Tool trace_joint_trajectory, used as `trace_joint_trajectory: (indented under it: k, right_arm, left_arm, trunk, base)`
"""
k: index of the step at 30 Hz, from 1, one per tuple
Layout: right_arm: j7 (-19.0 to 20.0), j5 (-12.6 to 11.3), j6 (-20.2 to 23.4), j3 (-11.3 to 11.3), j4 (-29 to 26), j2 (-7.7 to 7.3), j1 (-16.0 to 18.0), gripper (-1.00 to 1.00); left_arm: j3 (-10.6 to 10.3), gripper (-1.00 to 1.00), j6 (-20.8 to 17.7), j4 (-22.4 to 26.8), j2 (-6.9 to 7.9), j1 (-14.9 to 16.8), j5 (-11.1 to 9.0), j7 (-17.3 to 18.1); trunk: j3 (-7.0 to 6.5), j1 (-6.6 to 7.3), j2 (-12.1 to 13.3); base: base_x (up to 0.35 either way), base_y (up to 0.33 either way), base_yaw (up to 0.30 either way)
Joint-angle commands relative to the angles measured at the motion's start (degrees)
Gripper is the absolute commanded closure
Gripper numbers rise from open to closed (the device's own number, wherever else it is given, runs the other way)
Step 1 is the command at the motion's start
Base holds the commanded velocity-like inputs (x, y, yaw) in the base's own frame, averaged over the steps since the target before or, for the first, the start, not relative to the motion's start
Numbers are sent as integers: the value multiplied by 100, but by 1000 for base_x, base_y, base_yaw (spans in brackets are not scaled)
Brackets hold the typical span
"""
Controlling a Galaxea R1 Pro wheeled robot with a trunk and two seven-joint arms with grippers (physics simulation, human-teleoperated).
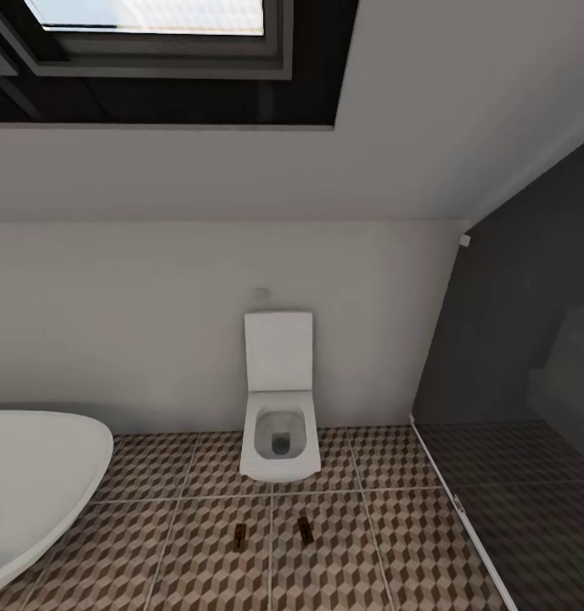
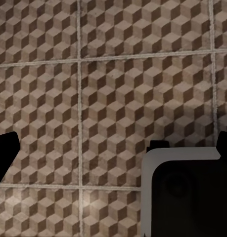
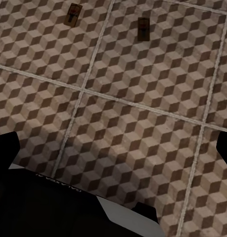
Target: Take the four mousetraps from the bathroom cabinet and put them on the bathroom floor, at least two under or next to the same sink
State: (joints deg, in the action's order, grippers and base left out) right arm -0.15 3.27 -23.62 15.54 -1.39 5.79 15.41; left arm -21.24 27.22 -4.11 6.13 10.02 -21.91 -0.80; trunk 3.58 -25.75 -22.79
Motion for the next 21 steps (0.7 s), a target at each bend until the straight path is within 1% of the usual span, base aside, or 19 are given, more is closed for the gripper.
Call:
trace_joint_trajectory:
  k: [1,21]
  right_arm:
    - [-2,33,-19,-16,7,1,6,-100]
    - [-1,33,-20,-16,7,-1,6,-100]
  left_arm:
    - [-50,-100,31,-19,-2,9,-24,-8]
    - [-52,-100,33,-19,-15,9,-24,-8]
  trunk:
    - [13,-3,-13]
    - [13,-3,-13]
  base:
    - [0,0,0]
    - [0,0,0]
